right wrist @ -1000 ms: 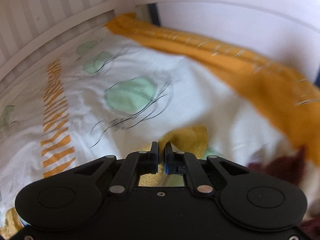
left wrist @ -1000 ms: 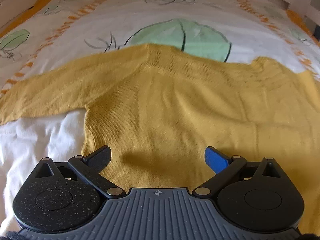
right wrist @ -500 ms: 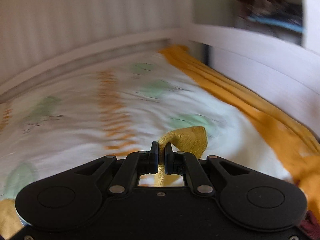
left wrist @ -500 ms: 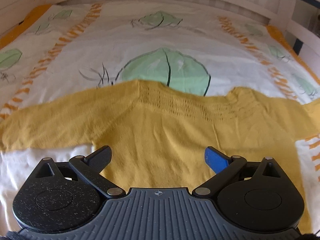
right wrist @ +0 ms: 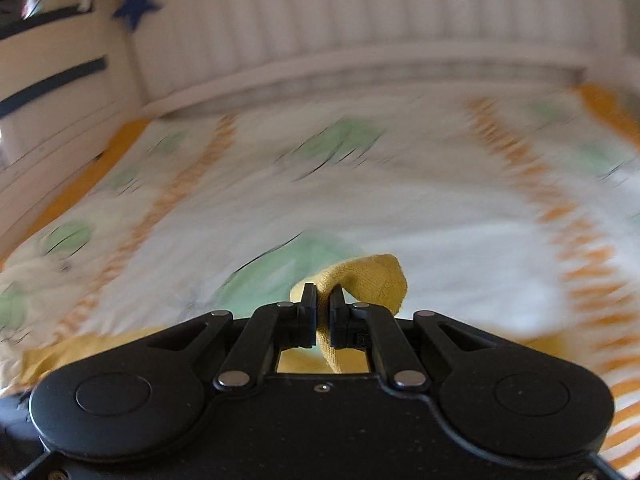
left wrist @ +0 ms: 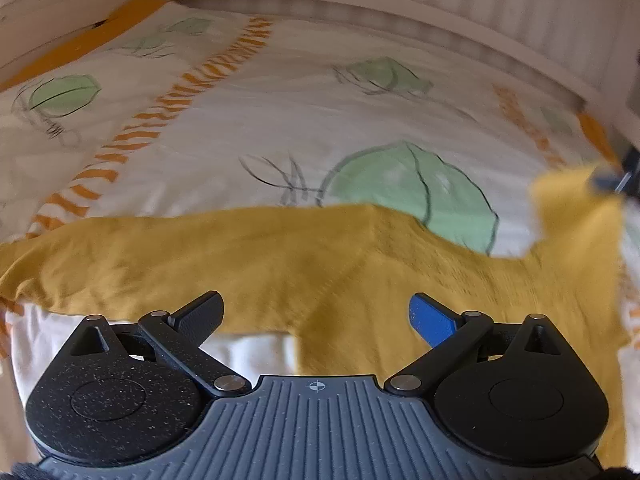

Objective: Fold small clothes
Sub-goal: 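Lift the sleeve with the right tool, fold it across the body, release, then close the left tool on the sweater's other sleeve near the shoulder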

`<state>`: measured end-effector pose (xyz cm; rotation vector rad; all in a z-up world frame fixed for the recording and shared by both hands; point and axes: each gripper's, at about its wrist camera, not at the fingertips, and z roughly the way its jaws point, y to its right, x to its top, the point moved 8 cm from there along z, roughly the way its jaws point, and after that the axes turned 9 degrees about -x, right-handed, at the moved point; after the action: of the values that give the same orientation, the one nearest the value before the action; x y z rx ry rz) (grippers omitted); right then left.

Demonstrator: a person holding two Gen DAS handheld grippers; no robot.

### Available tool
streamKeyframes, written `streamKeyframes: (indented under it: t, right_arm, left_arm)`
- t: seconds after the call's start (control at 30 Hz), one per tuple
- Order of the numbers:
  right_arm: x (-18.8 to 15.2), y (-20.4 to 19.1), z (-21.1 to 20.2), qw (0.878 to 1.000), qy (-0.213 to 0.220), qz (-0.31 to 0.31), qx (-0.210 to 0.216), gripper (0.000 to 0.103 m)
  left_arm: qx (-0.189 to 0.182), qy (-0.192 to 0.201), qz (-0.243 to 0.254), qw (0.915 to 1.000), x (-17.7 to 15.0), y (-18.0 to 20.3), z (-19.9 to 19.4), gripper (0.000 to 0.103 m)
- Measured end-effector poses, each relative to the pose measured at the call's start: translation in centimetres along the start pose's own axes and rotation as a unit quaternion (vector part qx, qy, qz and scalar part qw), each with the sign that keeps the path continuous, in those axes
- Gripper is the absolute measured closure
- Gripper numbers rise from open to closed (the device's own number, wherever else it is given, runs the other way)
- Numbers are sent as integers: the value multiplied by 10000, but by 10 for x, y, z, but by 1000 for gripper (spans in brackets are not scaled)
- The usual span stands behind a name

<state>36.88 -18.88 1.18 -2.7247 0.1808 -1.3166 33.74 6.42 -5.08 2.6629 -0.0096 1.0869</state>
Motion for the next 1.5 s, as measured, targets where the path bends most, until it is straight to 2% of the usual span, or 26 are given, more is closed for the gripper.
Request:
streamKeyframes:
  t: [0.1,0.27,0.3,0.37,0.43,0.47,0.5,0.63,0.7,0.87,0.93,0.97,1.03,1.1,1.23,1.37,1.5]
  right_arm:
    - [-35,-43,40,9991,-347,-88,233,92]
    - [-81,-93,59,9968,-544,-484,336,90]
    - [-88,-101,62,9957,-542,-628,404,82]
    - [-103,-113,54,9930,-542,-911,524,79]
    - [-110,-116,44,9903,-523,-1116,635,67]
    - [-111,-114,37,9897,-462,-1186,661,53]
    - [-110,-109,31,9893,-374,-1251,650,46]
    - [-109,-84,13,9882,-196,-1435,491,44]
    - [-110,-65,8,9887,-267,-1429,370,40]
    - [-116,-10,-10,9905,-485,-1290,-15,37]
    - [-121,10,-18,9908,-549,-1223,-172,32]
    - [-124,17,-21,9911,-555,-1190,-236,30]
    - [-129,29,-23,9912,-571,-1146,-348,30]
    - [-132,35,-23,9912,-647,-1096,-373,30]
    - [-132,39,-21,9935,-843,-752,-136,30]
    - [-128,37,-23,9940,-833,-711,-11,30]
    - [-128,35,-22,9923,-788,-952,-101,26]
  left_arm:
    - [-49,79,-302,9995,6,-18,-4,2]
    - [-34,37,-523,9986,8,-32,0,2]
    - [-50,33,-528,9986,9,-33,1,2]
    - [-74,10,-504,9987,10,-32,4,2]
    - [-81,-26,-455,9989,9,-29,6,2]
    - [-93,-41,-428,9990,8,-28,8,2]
    - [-115,-64,-405,9991,8,-26,9,2]
    - [-284,-159,-306,9990,3,-16,15,2]
    - [-367,-230,-231,9988,-2,-10,20,2]
    - [-379,-467,92,9981,-16,3,37,3]
    - [-406,-513,254,9975,-22,7,43,14]
    - [-465,-565,312,9968,-25,10,46,25]
    - [-635,-693,293,9951,-30,13,55,30]
    - [-755,-736,133,9943,-34,12,61,35]
    - [-963,-791,-50,9922,-39,13,73,43]
    - [-950,-837,14,9920,-43,13,84,44]
    - [-991,-777,52,9920,-41,14,88,44]
